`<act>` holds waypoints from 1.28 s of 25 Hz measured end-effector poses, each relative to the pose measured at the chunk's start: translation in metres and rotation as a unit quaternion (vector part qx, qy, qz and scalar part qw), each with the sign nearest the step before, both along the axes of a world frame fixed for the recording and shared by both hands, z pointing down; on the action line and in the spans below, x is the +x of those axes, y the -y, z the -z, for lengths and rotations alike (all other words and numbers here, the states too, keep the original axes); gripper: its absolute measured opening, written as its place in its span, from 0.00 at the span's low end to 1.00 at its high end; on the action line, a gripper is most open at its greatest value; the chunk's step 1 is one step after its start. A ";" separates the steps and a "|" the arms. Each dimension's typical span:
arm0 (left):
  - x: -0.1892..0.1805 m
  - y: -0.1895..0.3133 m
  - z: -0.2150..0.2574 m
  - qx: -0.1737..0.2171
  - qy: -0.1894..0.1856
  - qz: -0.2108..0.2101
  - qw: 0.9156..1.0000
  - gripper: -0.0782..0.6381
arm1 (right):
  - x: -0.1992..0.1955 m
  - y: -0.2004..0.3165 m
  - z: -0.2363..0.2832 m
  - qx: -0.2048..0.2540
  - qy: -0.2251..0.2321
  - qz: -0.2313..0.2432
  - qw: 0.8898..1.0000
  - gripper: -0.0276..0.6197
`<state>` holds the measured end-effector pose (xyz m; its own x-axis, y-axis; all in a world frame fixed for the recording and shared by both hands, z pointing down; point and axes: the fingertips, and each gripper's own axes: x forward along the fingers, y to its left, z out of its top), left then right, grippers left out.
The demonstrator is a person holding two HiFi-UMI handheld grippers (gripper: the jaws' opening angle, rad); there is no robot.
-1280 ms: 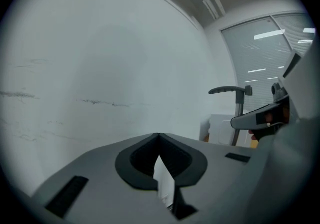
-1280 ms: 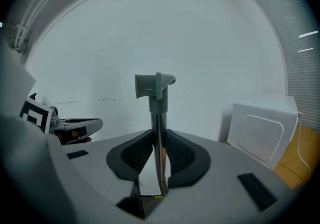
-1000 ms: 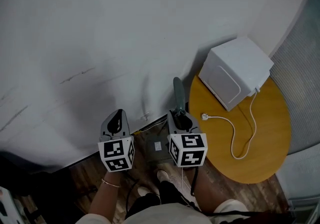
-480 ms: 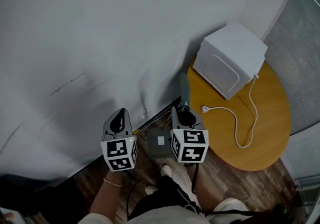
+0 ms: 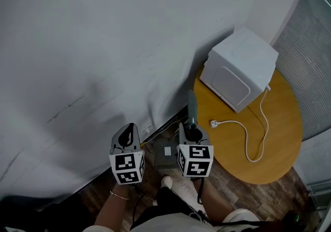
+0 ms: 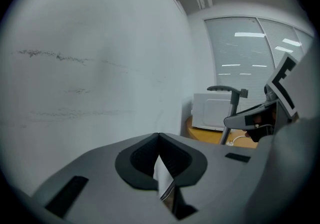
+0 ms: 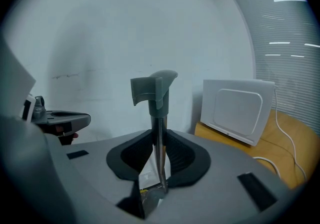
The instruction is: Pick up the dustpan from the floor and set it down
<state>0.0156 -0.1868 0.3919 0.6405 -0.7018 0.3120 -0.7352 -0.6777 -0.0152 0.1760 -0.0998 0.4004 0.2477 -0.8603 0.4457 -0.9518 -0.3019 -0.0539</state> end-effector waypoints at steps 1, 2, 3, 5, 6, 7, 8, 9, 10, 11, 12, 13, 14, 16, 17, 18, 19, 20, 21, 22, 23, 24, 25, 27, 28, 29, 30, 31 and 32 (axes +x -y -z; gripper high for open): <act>0.005 0.003 -0.001 0.000 0.000 -0.004 1.000 0.13 | 0.002 0.003 -0.001 0.000 0.000 -0.001 1.000 0.20; 0.009 0.006 -0.002 0.000 0.000 -0.008 1.000 0.13 | 0.004 0.006 -0.001 0.000 0.000 -0.001 1.000 0.20; 0.013 0.008 -0.002 0.001 0.001 -0.011 1.000 0.13 | 0.004 0.009 -0.001 0.000 0.000 -0.001 1.000 0.20; 0.019 0.012 -0.002 0.002 0.001 -0.015 1.000 0.13 | 0.005 0.012 -0.002 -0.001 -0.001 0.000 1.000 0.20; 0.022 0.015 -0.002 0.003 -0.001 -0.017 1.000 0.13 | 0.006 0.014 -0.002 -0.001 -0.002 -0.001 1.000 0.20; 0.025 0.017 0.000 0.004 -0.004 -0.019 1.000 0.13 | 0.008 0.015 -0.003 -0.001 -0.002 -0.005 1.000 0.20; 0.028 0.020 0.001 0.005 -0.007 -0.021 1.000 0.13 | 0.009 0.016 -0.003 -0.002 -0.002 -0.009 1.000 0.20; 0.031 0.022 0.003 0.006 -0.009 -0.026 1.000 0.13 | 0.010 0.017 -0.004 -0.004 -0.002 -0.015 1.000 0.20; 0.033 0.023 0.004 0.006 -0.010 -0.033 0.999 0.13 | 0.011 0.016 -0.005 -0.007 -0.001 -0.021 1.000 0.20; 0.036 0.023 0.004 0.006 -0.009 -0.041 0.999 0.13 | 0.010 0.014 -0.007 -0.011 0.000 -0.027 1.000 0.20; 0.039 0.023 0.002 0.005 -0.007 -0.050 0.999 0.13 | 0.010 0.014 -0.009 -0.015 0.000 -0.032 0.999 0.20; 0.043 0.025 0.000 0.003 -0.006 -0.058 0.998 0.13 | 0.011 0.014 -0.012 -0.019 0.001 -0.039 0.999 0.20; 0.046 0.029 -0.004 0.000 -0.004 -0.065 0.998 0.13 | 0.011 0.016 -0.014 -0.021 0.002 -0.046 0.999 0.20; 0.050 0.033 -0.012 -0.009 0.001 -0.079 0.997 0.13 | 0.009 0.018 -0.018 -0.026 0.004 -0.061 0.998 0.20; 0.052 0.033 -0.016 -0.013 0.002 -0.087 0.996 0.13 | 0.007 0.016 -0.020 -0.029 0.004 -0.067 0.997 0.20; 0.054 0.032 -0.019 -0.016 0.003 -0.097 0.995 0.13 | 0.006 0.015 -0.023 -0.032 0.003 -0.074 0.997 0.20; 0.056 0.031 -0.022 -0.018 0.003 -0.105 0.994 0.13 | 0.005 0.014 -0.026 -0.033 0.003 -0.079 0.996 0.20; 0.059 0.031 -0.024 -0.019 0.002 -0.112 0.994 0.13 | 0.006 0.014 -0.028 -0.033 0.003 -0.085 0.996 0.20; 0.060 0.032 -0.027 -0.019 0.000 -0.115 0.993 0.13 | 0.007 0.015 -0.029 -0.032 0.003 -0.089 0.995 0.20; 0.061 0.033 -0.030 -0.020 0.000 -0.117 0.993 0.13 | 0.007 0.017 -0.031 -0.031 0.002 -0.093 0.995 0.20; 0.061 0.034 -0.033 -0.021 0.002 -0.119 0.993 0.13 | 0.006 0.018 -0.033 -0.030 0.002 -0.097 0.995 0.20; 0.060 0.033 -0.036 -0.021 0.004 -0.122 0.992 0.13 | 0.006 0.019 -0.036 -0.029 0.001 -0.100 0.995 0.20; 0.058 0.032 -0.039 -0.023 0.007 -0.124 0.992 0.13 | 0.005 0.019 -0.039 -0.030 0.000 -0.103 0.994 0.20; 0.054 0.028 -0.047 -0.027 0.011 -0.127 0.991 0.13 | 0.005 0.018 -0.047 -0.031 0.000 -0.106 0.994 0.20; 0.052 0.026 -0.052 -0.030 0.013 -0.129 0.991 0.13 | 0.005 0.018 -0.051 -0.031 0.003 -0.108 0.994 0.20; 0.050 0.025 -0.057 -0.031 0.015 -0.130 0.991 0.13 | 0.004 0.019 -0.055 -0.030 0.007 -0.109 0.994 0.20; 0.048 0.024 -0.062 -0.032 0.018 -0.133 0.991 0.13 | 0.004 0.019 -0.060 -0.030 0.010 -0.110 0.993 0.20; 0.046 0.022 -0.067 -0.032 0.021 -0.136 0.990 0.13 | 0.005 0.017 -0.066 -0.031 0.009 -0.112 0.993 0.20; 0.044 0.020 -0.072 -0.032 0.024 -0.139 0.989 0.13 | 0.007 0.015 -0.073 -0.035 0.008 -0.115 0.993 0.20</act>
<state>0.0600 -0.2070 0.4643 0.7893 -0.4785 0.3848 -0.5196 -0.8544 0.0033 0.1826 -0.1149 0.4733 0.4259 -0.7491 0.5074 -0.8568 -0.5141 -0.0398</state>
